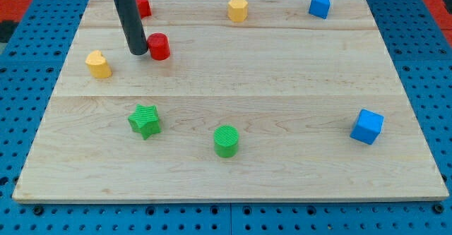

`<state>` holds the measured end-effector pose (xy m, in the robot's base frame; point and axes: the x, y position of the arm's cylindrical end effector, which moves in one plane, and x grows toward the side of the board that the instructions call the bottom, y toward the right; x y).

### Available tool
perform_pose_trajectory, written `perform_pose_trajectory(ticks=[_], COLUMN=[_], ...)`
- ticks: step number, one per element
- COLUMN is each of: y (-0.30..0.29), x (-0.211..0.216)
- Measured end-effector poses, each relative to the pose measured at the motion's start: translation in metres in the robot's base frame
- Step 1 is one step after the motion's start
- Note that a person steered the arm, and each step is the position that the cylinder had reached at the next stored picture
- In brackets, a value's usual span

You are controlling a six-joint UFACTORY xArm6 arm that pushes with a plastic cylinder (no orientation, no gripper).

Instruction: Slightly push the red circle towards the center

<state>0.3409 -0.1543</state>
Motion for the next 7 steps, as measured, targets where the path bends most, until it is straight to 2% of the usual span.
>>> perform_pose_trajectory(ticks=[1, 2, 3, 4, 5, 7], y=[0.027, -0.005, -0.010, 0.004, 0.030, 0.044], x=[0.011, 0.005, -0.013, -0.025, -0.017, -0.007])
